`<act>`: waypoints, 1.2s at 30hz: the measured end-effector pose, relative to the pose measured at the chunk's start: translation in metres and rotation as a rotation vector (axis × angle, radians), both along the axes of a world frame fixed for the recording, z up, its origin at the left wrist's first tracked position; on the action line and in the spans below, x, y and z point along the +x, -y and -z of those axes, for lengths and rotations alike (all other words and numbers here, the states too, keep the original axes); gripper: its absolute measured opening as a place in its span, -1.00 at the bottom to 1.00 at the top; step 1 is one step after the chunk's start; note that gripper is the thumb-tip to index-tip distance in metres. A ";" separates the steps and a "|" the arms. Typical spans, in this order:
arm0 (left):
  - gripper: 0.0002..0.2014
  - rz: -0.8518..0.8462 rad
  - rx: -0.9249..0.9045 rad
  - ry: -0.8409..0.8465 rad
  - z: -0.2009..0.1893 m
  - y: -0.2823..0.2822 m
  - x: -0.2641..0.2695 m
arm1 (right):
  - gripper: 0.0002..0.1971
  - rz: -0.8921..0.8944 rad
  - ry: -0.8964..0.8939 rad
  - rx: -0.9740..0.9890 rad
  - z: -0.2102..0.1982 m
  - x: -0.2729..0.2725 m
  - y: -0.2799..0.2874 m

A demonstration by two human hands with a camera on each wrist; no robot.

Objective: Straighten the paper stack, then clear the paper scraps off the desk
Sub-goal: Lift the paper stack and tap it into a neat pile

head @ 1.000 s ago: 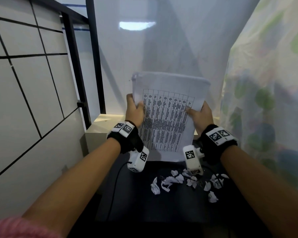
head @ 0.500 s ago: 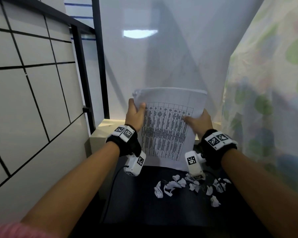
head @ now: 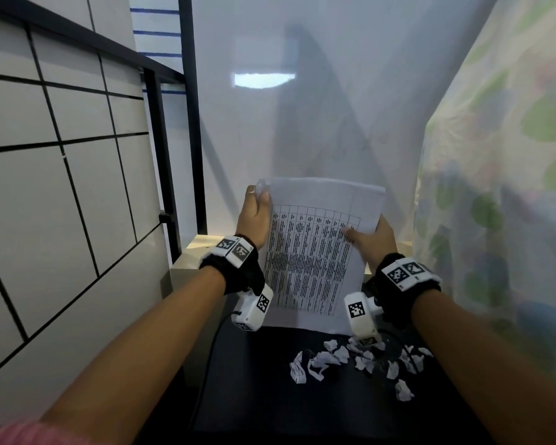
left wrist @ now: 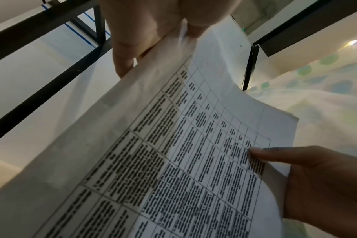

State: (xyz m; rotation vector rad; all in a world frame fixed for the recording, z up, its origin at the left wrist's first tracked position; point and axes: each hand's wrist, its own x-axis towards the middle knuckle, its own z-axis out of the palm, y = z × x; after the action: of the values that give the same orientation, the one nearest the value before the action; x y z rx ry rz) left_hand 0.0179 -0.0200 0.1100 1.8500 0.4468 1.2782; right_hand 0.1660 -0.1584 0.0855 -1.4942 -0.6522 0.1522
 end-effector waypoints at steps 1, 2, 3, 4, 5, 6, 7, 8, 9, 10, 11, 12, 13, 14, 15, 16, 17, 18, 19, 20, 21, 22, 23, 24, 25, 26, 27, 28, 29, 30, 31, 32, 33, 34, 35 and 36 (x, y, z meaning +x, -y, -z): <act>-0.64 -0.015 0.009 0.001 -0.001 -0.001 0.000 | -0.50 0.003 -0.008 0.002 -0.002 -0.001 0.000; -0.63 -0.029 0.012 0.009 -0.004 -0.001 -0.001 | -0.52 0.007 -0.019 -0.001 -0.004 -0.001 0.000; -0.63 -0.033 0.000 0.024 -0.005 -0.002 0.000 | -0.54 0.004 -0.027 -0.005 -0.005 -0.001 0.000; -0.65 -0.025 -0.022 0.039 -0.005 -0.003 0.000 | -0.55 0.006 -0.033 -0.008 -0.005 0.000 0.000; -0.68 -0.002 -0.045 0.047 -0.004 -0.003 0.000 | -0.54 0.006 -0.033 -0.008 -0.004 0.000 0.001; -0.73 0.032 -0.062 0.037 -0.001 -0.003 0.000 | -0.53 0.002 -0.035 -0.010 -0.001 0.001 0.001; -0.74 0.070 -0.080 0.013 0.004 -0.003 0.000 | -0.52 -0.003 -0.042 -0.018 0.001 0.002 0.002; -0.71 0.096 -0.088 -0.026 0.010 -0.004 0.001 | -0.53 -0.007 -0.047 -0.032 0.004 0.003 0.002; -0.67 0.103 -0.087 -0.067 0.014 -0.006 0.001 | -0.54 -0.008 -0.041 -0.054 0.006 0.003 0.002; -0.64 0.099 -0.080 -0.088 0.017 -0.007 0.001 | -0.56 -0.009 -0.022 -0.074 0.007 0.003 0.002; -0.63 0.087 -0.075 -0.092 0.016 -0.009 0.002 | -0.57 -0.010 0.002 -0.084 0.007 0.002 0.001; -0.63 0.079 -0.073 -0.079 0.012 -0.009 0.001 | -0.57 -0.010 0.018 -0.074 0.006 0.003 -0.001; -0.64 0.076 -0.073 -0.060 0.008 -0.010 0.001 | -0.57 -0.011 0.026 -0.045 0.004 0.003 -0.002; -0.65 0.079 -0.075 -0.043 0.003 -0.011 0.000 | -0.56 -0.016 0.032 -0.019 0.004 0.005 -0.005; -0.68 0.082 -0.077 -0.032 0.001 -0.011 -0.001 | -0.56 -0.031 0.031 -0.005 0.004 0.007 -0.007; -0.73 0.083 -0.088 -0.033 0.001 -0.011 -0.001 | -0.57 -0.041 0.019 -0.006 0.005 0.008 -0.008; -0.78 0.076 -0.107 -0.040 0.005 -0.011 -0.002 | -0.55 -0.046 0.000 -0.017 0.004 0.007 -0.007; -0.80 0.064 -0.128 -0.056 0.011 -0.011 -0.003 | -0.53 -0.045 -0.015 -0.045 0.006 0.007 -0.007; -0.80 0.055 -0.143 -0.074 0.018 -0.010 -0.004 | -0.49 -0.042 -0.024 -0.089 0.009 0.007 -0.007; -0.81 0.050 -0.150 -0.101 0.025 -0.009 -0.004 | -0.48 -0.039 -0.026 -0.138 0.012 0.007 -0.007; -0.83 0.042 -0.147 -0.133 0.030 -0.008 -0.005 | -0.48 -0.039 -0.028 -0.182 0.016 0.007 -0.009; -0.85 0.035 -0.148 -0.161 0.033 -0.007 -0.005 | -0.50 -0.036 -0.036 -0.206 0.018 0.007 -0.010; -0.88 0.027 -0.150 -0.172 0.035 -0.007 -0.005 | -0.53 -0.027 -0.056 -0.218 0.019 0.007 -0.011; -0.89 0.017 -0.164 -0.172 0.035 -0.007 -0.003 | -0.56 -0.018 -0.080 -0.214 0.020 0.009 -0.013; -0.90 0.005 -0.191 -0.165 0.036 -0.006 -0.003 | -0.61 -0.002 -0.098 -0.204 0.021 0.009 -0.013; -0.88 -0.001 -0.230 -0.152 0.038 -0.006 -0.001 | -0.66 0.016 -0.116 -0.183 0.022 0.009 -0.012; -0.80 -0.002 -0.271 -0.150 0.042 -0.006 0.000 | -0.68 0.020 -0.135 -0.163 0.027 0.012 -0.012; -0.71 -0.004 -0.303 -0.164 0.049 -0.005 0.002 | -0.67 0.025 -0.152 -0.168 0.030 0.011 -0.012; -0.67 -0.010 -0.318 -0.187 0.055 -0.004 0.002 | -0.66 0.017 -0.154 -0.172 0.036 0.010 -0.012; -0.65 -0.020 -0.318 -0.204 0.060 -0.004 0.004 | -0.65 0.007 -0.155 -0.189 0.042 0.009 -0.015; -0.65 -0.027 -0.309 -0.211 0.062 -0.003 0.005 | -0.60 -0.016 -0.158 -0.191 0.050 0.015 -0.021; -0.65 -0.033 -0.301 -0.200 0.061 -0.004 0.005 | -0.51 -0.036 -0.161 -0.190 0.053 0.016 -0.024; -0.66 -0.042 -0.294 -0.174 0.057 -0.004 0.005 | -0.43 -0.060 -0.164 -0.168 0.053 0.015 -0.026; -0.67 -0.052 -0.285 -0.141 0.052 -0.005 0.005 | -0.42 -0.067 -0.169 -0.124 0.054 0.020 -0.028; -0.67 -0.063 -0.276 -0.111 0.047 -0.006 0.004 | -0.46 -0.075 -0.167 -0.074 0.055 0.024 -0.029; -0.67 -0.073 -0.262 -0.086 0.042 -0.007 0.003 | -0.51 -0.078 -0.156 -0.042 0.049 0.018 -0.025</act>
State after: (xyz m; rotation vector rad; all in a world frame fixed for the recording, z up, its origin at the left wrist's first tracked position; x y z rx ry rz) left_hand 0.0212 -0.0133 0.0681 1.6836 0.6997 1.1311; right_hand 0.1844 -0.1337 0.0363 -1.4808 -0.5839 0.3409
